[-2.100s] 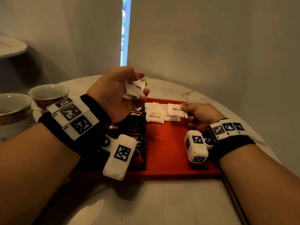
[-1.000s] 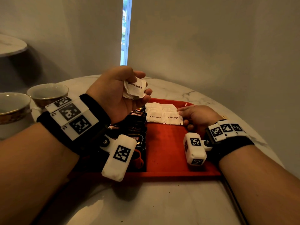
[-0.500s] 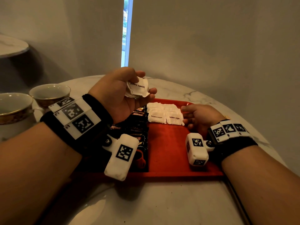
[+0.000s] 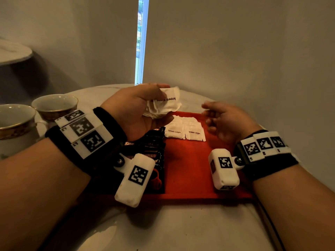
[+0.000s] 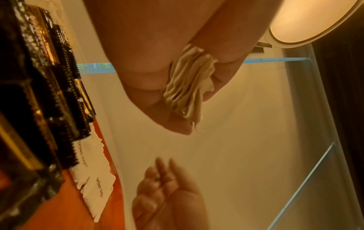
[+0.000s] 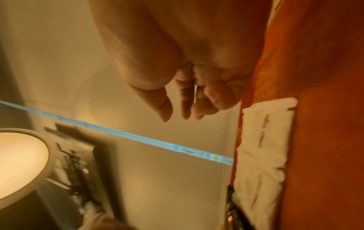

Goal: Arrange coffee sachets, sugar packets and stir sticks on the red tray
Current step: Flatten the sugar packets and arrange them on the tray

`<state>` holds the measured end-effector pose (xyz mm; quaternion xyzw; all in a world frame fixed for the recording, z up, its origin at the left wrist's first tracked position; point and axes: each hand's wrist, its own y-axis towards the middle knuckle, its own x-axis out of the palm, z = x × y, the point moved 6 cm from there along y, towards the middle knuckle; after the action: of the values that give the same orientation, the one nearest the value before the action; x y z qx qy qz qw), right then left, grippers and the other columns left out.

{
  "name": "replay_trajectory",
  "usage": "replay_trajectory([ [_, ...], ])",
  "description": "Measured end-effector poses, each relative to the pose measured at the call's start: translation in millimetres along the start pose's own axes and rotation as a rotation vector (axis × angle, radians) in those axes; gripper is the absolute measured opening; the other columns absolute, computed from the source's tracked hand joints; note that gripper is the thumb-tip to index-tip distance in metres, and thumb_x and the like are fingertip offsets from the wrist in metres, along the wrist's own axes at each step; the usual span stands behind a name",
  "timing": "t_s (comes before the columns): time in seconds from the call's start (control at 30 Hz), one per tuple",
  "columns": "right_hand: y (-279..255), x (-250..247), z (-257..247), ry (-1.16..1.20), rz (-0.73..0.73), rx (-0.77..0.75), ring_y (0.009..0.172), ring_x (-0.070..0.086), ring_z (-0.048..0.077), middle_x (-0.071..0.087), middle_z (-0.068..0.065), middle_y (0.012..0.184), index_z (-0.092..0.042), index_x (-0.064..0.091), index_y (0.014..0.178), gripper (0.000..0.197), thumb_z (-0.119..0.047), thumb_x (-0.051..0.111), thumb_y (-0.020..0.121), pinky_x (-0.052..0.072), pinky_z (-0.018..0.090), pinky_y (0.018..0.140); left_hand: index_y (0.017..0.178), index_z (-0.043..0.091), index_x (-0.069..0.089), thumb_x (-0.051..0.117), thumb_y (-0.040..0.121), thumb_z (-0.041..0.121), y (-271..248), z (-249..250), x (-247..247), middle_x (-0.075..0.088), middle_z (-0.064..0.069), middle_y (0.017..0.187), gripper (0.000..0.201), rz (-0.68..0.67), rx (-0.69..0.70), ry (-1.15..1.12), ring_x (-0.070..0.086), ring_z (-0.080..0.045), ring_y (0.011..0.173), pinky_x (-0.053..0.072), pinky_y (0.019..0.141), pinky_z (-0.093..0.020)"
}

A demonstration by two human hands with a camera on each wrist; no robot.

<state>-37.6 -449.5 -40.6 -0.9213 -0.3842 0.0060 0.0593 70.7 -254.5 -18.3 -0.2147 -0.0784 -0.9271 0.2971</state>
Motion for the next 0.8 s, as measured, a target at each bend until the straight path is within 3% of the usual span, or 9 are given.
replay_trajectory([
  [0.1, -23, 28, -17, 0.038, -0.211, -0.074, 0.059, 0.049, 0.01, 0.059, 0.0, 0.078, -0.014, 0.064, 0.098, 0.029, -0.038, 0.068, 0.081, 0.034, 0.022, 0.051, 0.105, 0.011, 0.065, 0.054, 0.091, 0.005, -1, 0, 2, 0.068, -0.013, 0.102, 0.018, -0.013, 0.016, 0.016, 0.069, -0.021, 0.072, 0.055, 0.057, -0.03],
  [0.23, -47, 59, -22, -0.048, -0.37, -0.145, 0.06, 0.047, 0.012, 0.058, 0.004, 0.081, -0.01, 0.065, 0.1, 0.036, -0.038, 0.07, 0.078, 0.03, 0.026, 0.054, 0.117, 0.007, 0.058, 0.055, 0.094, 0.008, -2, 0, 6, 0.067, -0.011, 0.098, 0.023, -0.052, 0.032, 0.039, 0.068, -0.018, 0.072, 0.053, 0.055, -0.027],
  [0.37, -51, 69, -17, -0.093, -0.366, -0.173, 0.058, 0.046, 0.013, 0.059, 0.003, 0.075, -0.007, 0.063, 0.1, 0.03, -0.025, 0.071, 0.077, 0.029, 0.027, 0.052, 0.114, 0.008, 0.056, 0.053, 0.097, 0.008, -3, 1, 7, 0.068, -0.011, 0.096, 0.017, -0.015, 0.054, 0.045, 0.068, -0.017, 0.068, 0.053, 0.053, -0.026],
  [0.5, -52, 70, -16, -0.068, -0.327, -0.18, 0.057, 0.044, 0.013, 0.06, 0.002, 0.072, -0.004, 0.062, 0.103, 0.014, -0.008, 0.064, 0.09, 0.03, 0.022, 0.047, 0.111, 0.009, 0.057, 0.055, 0.097, 0.009, -4, 0, 8, 0.07, -0.01, 0.094, 0.014, -0.01, 0.05, 0.052, 0.068, -0.017, 0.069, 0.054, 0.055, -0.025],
  [0.63, -52, 68, -20, -0.021, -0.31, -0.189, 0.057, 0.045, 0.012, 0.059, 0.003, 0.072, -0.008, 0.063, 0.09, 0.002, -0.007, 0.061, 0.091, 0.033, 0.02, 0.046, 0.11, 0.009, 0.058, 0.053, 0.097, 0.007, -3, -1, 7, 0.07, -0.012, 0.098, 0.014, -0.012, 0.037, 0.044, 0.067, -0.022, 0.079, 0.056, 0.059, -0.028],
  [0.8, -49, 66, -22, 0.039, -0.3, -0.203, 0.06, 0.049, 0.012, 0.063, 0.007, 0.084, -0.008, 0.066, 0.095, 0.012, -0.012, 0.054, 0.095, 0.035, 0.024, 0.052, 0.116, 0.007, 0.057, 0.044, 0.091, -0.008, -1, -2, 7, 0.068, -0.021, 0.117, 0.032, -0.043, 0.007, 0.051, 0.07, -0.027, 0.092, 0.06, 0.071, -0.033],
])
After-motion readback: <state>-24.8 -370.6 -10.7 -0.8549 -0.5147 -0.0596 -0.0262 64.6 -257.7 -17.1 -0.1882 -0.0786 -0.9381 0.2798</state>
